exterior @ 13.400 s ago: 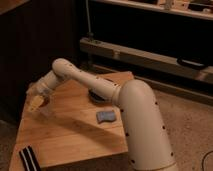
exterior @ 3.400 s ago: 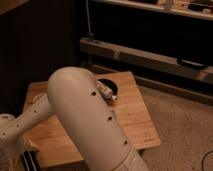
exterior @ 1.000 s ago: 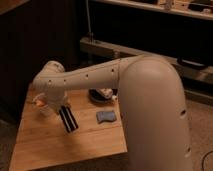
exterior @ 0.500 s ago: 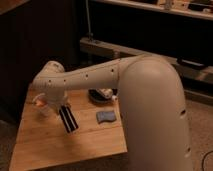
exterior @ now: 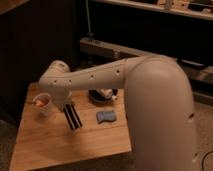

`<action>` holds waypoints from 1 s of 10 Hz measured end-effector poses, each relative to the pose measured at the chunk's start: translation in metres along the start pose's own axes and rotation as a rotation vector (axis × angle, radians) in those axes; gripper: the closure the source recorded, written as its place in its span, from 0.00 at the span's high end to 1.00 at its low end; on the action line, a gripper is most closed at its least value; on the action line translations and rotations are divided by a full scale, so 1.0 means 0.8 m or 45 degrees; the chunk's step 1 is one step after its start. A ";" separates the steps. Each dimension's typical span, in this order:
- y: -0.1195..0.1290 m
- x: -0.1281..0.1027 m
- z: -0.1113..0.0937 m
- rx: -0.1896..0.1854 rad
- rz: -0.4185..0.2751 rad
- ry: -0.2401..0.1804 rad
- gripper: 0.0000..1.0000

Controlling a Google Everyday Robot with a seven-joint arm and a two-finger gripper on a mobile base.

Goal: Place the eraser on the white sponge

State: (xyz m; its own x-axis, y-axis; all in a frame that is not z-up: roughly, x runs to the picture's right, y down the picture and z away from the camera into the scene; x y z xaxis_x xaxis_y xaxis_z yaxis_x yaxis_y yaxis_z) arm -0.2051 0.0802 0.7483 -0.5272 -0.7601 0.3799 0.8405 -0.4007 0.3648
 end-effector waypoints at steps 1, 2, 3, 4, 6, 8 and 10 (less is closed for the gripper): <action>0.026 0.003 0.000 -0.012 0.027 0.016 0.00; 0.061 0.009 0.000 -0.030 0.057 0.029 0.00; 0.090 0.014 0.000 -0.042 0.082 0.040 0.00; 0.123 0.020 0.001 -0.053 0.109 0.051 0.00; 0.180 0.015 0.006 -0.055 0.152 0.080 0.00; 0.232 -0.013 0.010 0.049 0.003 0.204 0.00; 0.252 -0.031 0.009 0.176 -0.226 0.308 0.00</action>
State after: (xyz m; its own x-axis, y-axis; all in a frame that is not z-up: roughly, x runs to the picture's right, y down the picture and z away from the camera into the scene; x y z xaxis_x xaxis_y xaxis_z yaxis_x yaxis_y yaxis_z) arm -0.0236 0.0222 0.8187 -0.6050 -0.7907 0.0934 0.7047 -0.4772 0.5251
